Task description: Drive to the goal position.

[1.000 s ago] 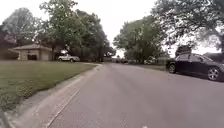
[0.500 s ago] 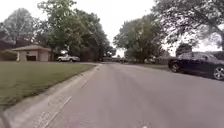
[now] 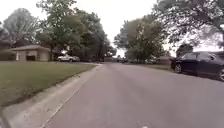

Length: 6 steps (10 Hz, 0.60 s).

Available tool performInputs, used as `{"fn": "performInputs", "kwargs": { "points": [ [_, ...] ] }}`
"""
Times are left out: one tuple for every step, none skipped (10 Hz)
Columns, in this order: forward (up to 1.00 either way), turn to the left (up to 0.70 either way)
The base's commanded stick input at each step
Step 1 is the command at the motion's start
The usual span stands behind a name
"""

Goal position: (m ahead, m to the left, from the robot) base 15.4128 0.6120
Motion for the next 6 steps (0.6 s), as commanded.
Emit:
{"fn": "performInputs", "kwargs": {
  "points": [
    [0.7,0.0],
    [0.7,0.0],
    [0.7,0.0],
    [0.7,0.0],
    [0.7,0.0],
    [0.7,0.0]
  ]
}}
